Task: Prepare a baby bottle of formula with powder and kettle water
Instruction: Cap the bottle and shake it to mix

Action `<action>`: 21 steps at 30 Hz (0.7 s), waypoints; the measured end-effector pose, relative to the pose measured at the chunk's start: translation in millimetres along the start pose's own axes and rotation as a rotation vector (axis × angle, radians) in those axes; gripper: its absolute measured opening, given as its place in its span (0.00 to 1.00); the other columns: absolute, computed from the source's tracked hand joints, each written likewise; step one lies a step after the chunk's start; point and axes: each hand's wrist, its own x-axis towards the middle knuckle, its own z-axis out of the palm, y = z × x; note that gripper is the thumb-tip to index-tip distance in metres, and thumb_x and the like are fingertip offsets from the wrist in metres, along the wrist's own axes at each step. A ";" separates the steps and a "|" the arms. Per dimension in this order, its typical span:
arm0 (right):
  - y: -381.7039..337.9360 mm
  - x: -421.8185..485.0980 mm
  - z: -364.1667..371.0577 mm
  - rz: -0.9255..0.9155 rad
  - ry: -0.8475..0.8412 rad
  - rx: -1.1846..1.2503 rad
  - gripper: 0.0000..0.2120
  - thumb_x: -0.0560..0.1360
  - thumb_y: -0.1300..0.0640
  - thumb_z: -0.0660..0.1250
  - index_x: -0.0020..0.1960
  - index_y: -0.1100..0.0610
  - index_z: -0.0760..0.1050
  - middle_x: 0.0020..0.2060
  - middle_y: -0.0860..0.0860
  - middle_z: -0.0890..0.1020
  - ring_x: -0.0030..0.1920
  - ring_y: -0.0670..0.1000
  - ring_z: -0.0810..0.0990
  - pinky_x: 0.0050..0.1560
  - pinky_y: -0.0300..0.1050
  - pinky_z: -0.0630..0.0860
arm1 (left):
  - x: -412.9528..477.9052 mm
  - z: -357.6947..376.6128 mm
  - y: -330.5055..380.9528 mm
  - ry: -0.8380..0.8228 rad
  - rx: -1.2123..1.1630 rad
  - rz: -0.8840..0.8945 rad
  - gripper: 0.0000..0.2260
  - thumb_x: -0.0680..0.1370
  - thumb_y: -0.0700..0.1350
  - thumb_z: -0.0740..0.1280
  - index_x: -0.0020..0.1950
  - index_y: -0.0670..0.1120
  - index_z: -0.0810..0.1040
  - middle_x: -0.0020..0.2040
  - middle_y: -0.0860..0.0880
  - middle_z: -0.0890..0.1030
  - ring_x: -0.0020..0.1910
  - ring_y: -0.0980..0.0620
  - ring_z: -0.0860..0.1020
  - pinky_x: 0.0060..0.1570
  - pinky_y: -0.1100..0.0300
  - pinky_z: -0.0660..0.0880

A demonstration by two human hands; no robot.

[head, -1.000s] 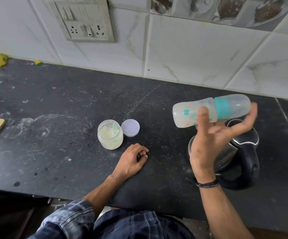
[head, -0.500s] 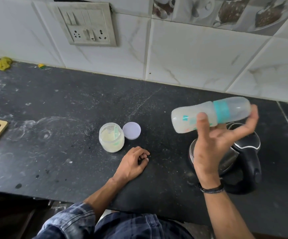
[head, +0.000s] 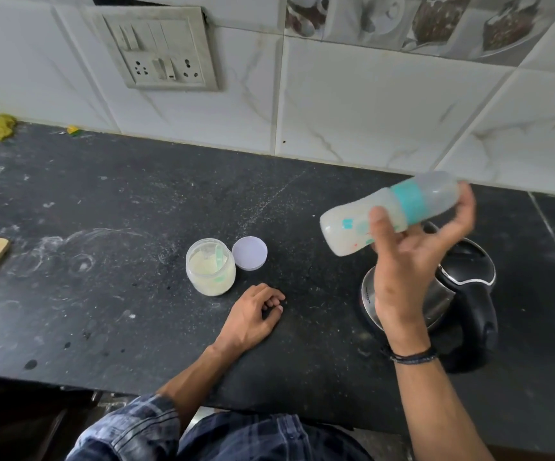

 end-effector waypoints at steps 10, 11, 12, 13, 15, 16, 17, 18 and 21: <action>-2.5 7.5 -3.0 0.026 0.080 0.054 0.43 0.76 0.59 0.79 0.77 0.46 0.53 0.78 0.58 0.68 0.68 0.61 0.80 0.61 0.67 0.81 | -0.1 -0.8 1.4 0.001 0.008 0.005 0.07 0.78 0.42 0.70 0.55 0.50 0.82 0.46 0.61 0.76 0.48 0.57 0.76 0.49 0.65 0.73; -2.8 9.6 -3.3 0.056 0.068 0.045 0.43 0.76 0.59 0.79 0.77 0.46 0.53 0.77 0.61 0.69 0.66 0.60 0.81 0.61 0.63 0.82 | -0.1 -0.8 1.4 0.004 0.008 0.005 0.07 0.78 0.42 0.70 0.55 0.50 0.82 0.46 0.60 0.76 0.47 0.57 0.76 0.49 0.64 0.74; -2.8 11.1 -4.3 0.087 0.003 0.011 0.43 0.75 0.61 0.80 0.77 0.47 0.54 0.74 0.59 0.72 0.63 0.56 0.83 0.59 0.56 0.83 | -0.1 -1.1 1.2 0.003 0.008 0.008 0.07 0.78 0.42 0.70 0.55 0.50 0.82 0.46 0.59 0.77 0.47 0.56 0.76 0.49 0.64 0.74; -2.1 12.1 -6.2 0.113 -0.093 -0.031 0.43 0.74 0.62 0.80 0.77 0.46 0.56 0.69 0.55 0.78 0.59 0.54 0.85 0.56 0.49 0.83 | -0.1 -1.3 1.1 0.001 0.009 0.011 0.07 0.78 0.42 0.70 0.55 0.49 0.82 0.46 0.59 0.77 0.47 0.56 0.76 0.49 0.63 0.74; -3.8 10.2 -8.3 0.131 -0.212 -0.069 0.42 0.73 0.64 0.80 0.75 0.45 0.58 0.61 0.49 0.84 0.55 0.52 0.86 0.53 0.46 0.83 | -0.7 -1.8 1.4 -0.004 0.007 0.018 0.07 0.79 0.42 0.70 0.55 0.49 0.82 0.46 0.58 0.77 0.47 0.56 0.76 0.49 0.63 0.74; -4.2 10.1 -7.7 0.122 -0.193 -0.062 0.41 0.74 0.63 0.79 0.75 0.45 0.58 0.62 0.47 0.83 0.56 0.52 0.86 0.54 0.48 0.84 | -1.0 -1.8 2.1 -0.001 0.005 0.019 0.07 0.78 0.42 0.70 0.55 0.49 0.82 0.46 0.58 0.77 0.47 0.56 0.76 0.49 0.63 0.74; -4.2 11.0 -6.9 0.119 -0.137 -0.039 0.41 0.74 0.62 0.79 0.75 0.44 0.57 0.64 0.48 0.82 0.58 0.52 0.85 0.57 0.54 0.84 | -0.7 -1.8 2.5 0.004 0.005 0.016 0.07 0.78 0.41 0.70 0.55 0.49 0.82 0.45 0.58 0.77 0.47 0.56 0.76 0.49 0.63 0.74; -4.8 12.9 -6.7 0.125 -0.085 -0.004 0.41 0.75 0.61 0.78 0.76 0.44 0.56 0.68 0.53 0.80 0.60 0.53 0.84 0.60 0.60 0.83 | -0.4 -1.7 2.5 0.008 0.006 0.013 0.07 0.78 0.41 0.70 0.55 0.49 0.83 0.45 0.57 0.77 0.47 0.56 0.76 0.49 0.63 0.74; -9.6 22.2 -6.3 0.144 -0.158 -0.044 0.42 0.73 0.59 0.80 0.75 0.42 0.57 0.68 0.63 0.78 0.57 0.54 0.86 0.57 0.56 0.83 | -0.3 -1.6 2.6 0.013 0.005 0.013 0.07 0.78 0.40 0.70 0.55 0.48 0.83 0.45 0.56 0.78 0.46 0.56 0.76 0.49 0.63 0.74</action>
